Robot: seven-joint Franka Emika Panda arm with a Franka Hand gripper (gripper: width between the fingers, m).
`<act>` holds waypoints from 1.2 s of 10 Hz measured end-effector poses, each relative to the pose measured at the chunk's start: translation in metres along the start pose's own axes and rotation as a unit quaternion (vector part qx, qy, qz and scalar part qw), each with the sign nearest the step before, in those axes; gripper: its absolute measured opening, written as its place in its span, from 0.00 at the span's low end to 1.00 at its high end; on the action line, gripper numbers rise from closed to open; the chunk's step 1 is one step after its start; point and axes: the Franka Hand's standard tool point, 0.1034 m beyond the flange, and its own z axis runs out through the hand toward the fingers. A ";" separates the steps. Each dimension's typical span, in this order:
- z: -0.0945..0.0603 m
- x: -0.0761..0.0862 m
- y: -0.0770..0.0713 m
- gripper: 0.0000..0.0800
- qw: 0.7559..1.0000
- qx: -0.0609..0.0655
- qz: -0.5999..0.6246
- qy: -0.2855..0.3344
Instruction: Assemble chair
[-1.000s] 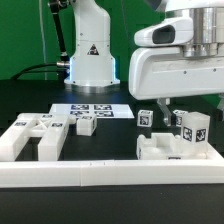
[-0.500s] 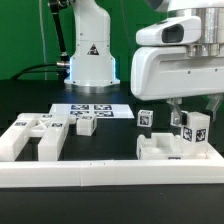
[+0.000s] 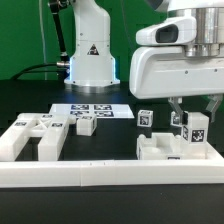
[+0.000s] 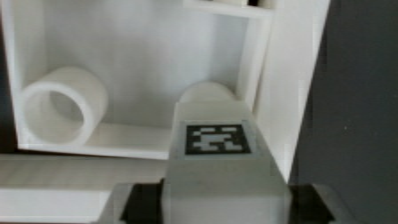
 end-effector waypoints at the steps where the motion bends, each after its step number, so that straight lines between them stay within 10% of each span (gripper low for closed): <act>1: 0.000 0.001 0.002 0.36 0.998 0.000 0.055 0.002; 8: -0.001 0.004 0.022 0.38 0.972 -0.014 0.234 0.007; 9: -0.002 0.004 0.022 0.59 0.974 -0.013 0.225 0.008; 12: -0.025 -0.008 0.030 0.80 0.986 -0.011 0.168 0.007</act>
Offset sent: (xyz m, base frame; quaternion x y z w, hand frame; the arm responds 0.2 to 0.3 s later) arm -0.0037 0.0031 -0.0036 0.0026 0.0001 0.2346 0.9721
